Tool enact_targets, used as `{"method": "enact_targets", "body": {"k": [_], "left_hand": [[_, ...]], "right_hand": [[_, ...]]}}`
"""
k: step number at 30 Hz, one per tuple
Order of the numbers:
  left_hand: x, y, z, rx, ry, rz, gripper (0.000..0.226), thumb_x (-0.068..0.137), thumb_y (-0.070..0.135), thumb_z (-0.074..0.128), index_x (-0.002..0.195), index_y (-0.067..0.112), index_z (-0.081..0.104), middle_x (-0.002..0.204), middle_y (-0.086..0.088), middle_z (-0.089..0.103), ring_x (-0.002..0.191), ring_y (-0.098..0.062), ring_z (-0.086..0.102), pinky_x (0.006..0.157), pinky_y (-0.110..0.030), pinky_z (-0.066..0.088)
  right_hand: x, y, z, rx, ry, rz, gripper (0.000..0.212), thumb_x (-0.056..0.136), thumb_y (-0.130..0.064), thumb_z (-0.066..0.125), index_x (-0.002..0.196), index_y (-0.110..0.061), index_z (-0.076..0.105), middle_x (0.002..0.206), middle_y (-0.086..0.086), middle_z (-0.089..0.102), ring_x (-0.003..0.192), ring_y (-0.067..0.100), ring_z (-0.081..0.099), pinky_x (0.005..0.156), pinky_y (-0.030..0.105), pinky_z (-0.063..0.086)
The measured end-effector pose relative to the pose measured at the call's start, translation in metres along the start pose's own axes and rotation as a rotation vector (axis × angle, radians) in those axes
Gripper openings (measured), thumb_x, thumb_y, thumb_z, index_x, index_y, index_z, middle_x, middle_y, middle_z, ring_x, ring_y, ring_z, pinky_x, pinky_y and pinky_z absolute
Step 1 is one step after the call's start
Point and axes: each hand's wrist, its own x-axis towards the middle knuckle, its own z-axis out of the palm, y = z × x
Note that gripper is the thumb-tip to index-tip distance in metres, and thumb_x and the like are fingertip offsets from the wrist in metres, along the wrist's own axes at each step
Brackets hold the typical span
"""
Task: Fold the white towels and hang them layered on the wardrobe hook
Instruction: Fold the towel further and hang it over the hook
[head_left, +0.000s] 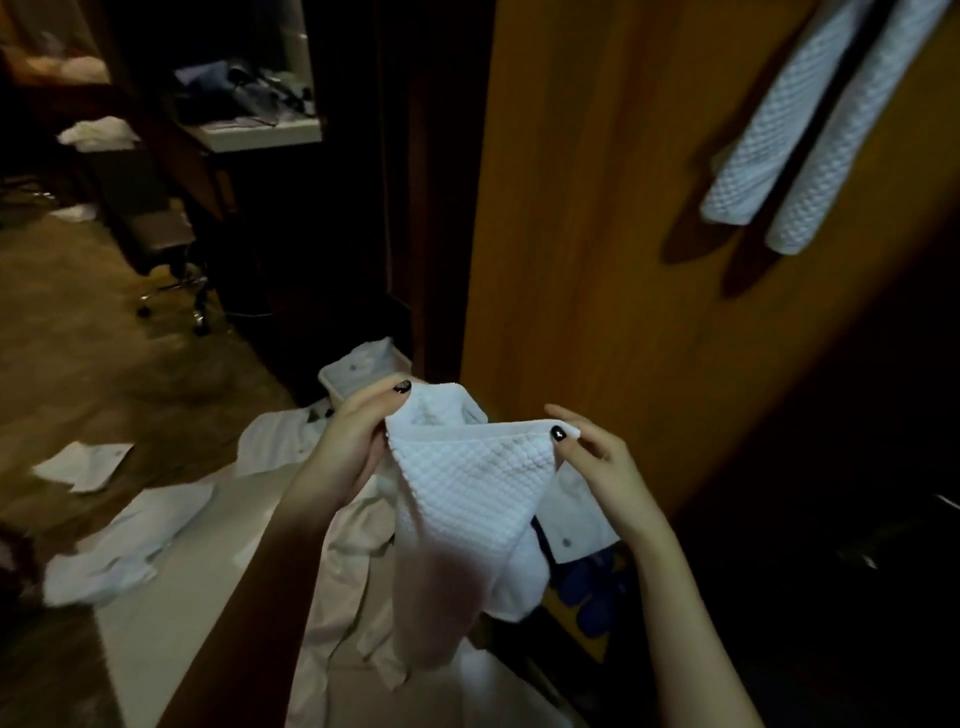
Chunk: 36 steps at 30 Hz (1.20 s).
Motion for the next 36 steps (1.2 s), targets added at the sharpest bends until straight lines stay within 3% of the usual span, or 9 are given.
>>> {"method": "enact_targets", "body": {"k": [4,10,14,16,20,22,27,31,36], "left_hand": [[0.028,0.007,0.012,-0.131,-0.167,-0.012,0.022,0.088,0.015,0.047,0.068,0.014,0.058,0.067,0.002,0.058,0.063,-0.008,0.054,0.059,-0.019,0.044],[0.072,0.021,0.018,-0.322,-0.426,-0.114,0.033,0.075,0.024,0.073,0.060,0.018,0.045,0.063,-0.003,0.047,0.053,-0.013,0.042,0.051,-0.024,0.038],[0.094,0.025,0.011,-0.369,-0.498,-0.143,0.032,0.080,0.022,0.068,0.061,0.018,0.042,0.064,-0.001,0.048,0.055,-0.012,0.042,0.054,-0.026,0.035],[0.103,0.026,0.008,-0.297,-0.517,-0.110,0.029,0.089,0.017,0.049,0.060,0.020,0.051,0.065,0.001,0.053,0.057,-0.009,0.048,0.056,-0.023,0.040],[0.122,0.013,-0.004,-0.130,-0.312,-0.071,0.022,0.096,0.014,0.047,0.090,0.006,0.067,0.077,-0.002,0.058,0.070,-0.012,0.055,0.067,-0.025,0.044],[0.130,0.004,-0.012,-0.082,-0.211,-0.042,0.035,0.099,0.009,0.044,0.077,0.021,0.068,0.071,0.005,0.060,0.068,-0.007,0.058,0.065,-0.022,0.046],[0.146,-0.014,-0.036,0.363,-0.137,0.127,0.037,0.100,0.015,0.051,0.065,0.020,0.041,0.057,0.017,0.040,0.057,-0.001,0.038,0.057,-0.027,0.029],[0.163,0.001,-0.056,0.354,-0.315,-0.035,0.013,0.089,0.019,0.069,0.089,0.018,0.056,0.068,0.009,0.064,0.066,-0.006,0.060,0.065,-0.021,0.045],[0.177,0.014,-0.048,0.570,-0.648,-0.227,0.027,0.093,0.023,0.064,0.119,0.031,0.067,0.108,0.003,0.072,0.102,-0.007,0.067,0.093,-0.025,0.048]], "right_hand": [[0.006,0.003,-0.003,0.055,-0.046,0.124,0.022,0.099,-0.027,0.054,0.113,-0.029,0.070,0.145,-0.004,0.051,0.133,0.013,0.048,0.113,0.041,0.037],[0.009,-0.005,0.014,0.054,-0.073,0.084,0.020,0.095,-0.026,0.060,0.088,-0.033,0.078,0.148,-0.016,0.044,0.142,0.001,0.031,0.115,0.037,0.023],[0.015,-0.005,0.026,-0.019,-0.035,0.087,0.025,0.098,-0.017,0.058,0.078,-0.009,0.071,0.102,-0.008,0.067,0.107,0.008,0.058,0.093,0.022,0.040],[0.016,-0.003,0.036,-0.042,-0.010,0.112,0.036,0.100,-0.019,0.055,0.077,0.009,0.058,0.076,0.005,0.051,0.072,0.018,0.048,0.067,0.025,0.037],[0.014,0.003,0.045,-0.220,0.208,0.162,0.042,0.100,-0.026,0.055,0.066,-0.002,0.047,0.060,0.004,0.041,0.058,0.012,0.037,0.058,0.030,0.027],[0.012,0.003,0.043,-0.282,0.316,0.170,0.039,0.099,-0.027,0.055,0.070,-0.003,0.057,0.065,0.014,0.052,0.061,0.012,0.043,0.059,0.031,0.030],[0.016,-0.015,0.036,-0.310,0.525,0.071,0.035,0.095,-0.017,0.061,0.063,-0.031,0.058,0.066,-0.026,0.059,0.063,-0.006,0.052,0.059,0.013,0.037],[0.026,-0.036,0.032,-0.273,0.557,-0.012,0.028,0.096,-0.016,0.060,0.069,-0.018,0.062,0.070,-0.006,0.061,0.066,0.003,0.050,0.063,0.023,0.037],[0.035,-0.058,0.029,-0.251,0.446,-0.038,0.028,0.097,-0.026,0.057,0.070,-0.016,0.059,0.073,0.012,0.058,0.068,0.012,0.050,0.065,0.030,0.039]]}}
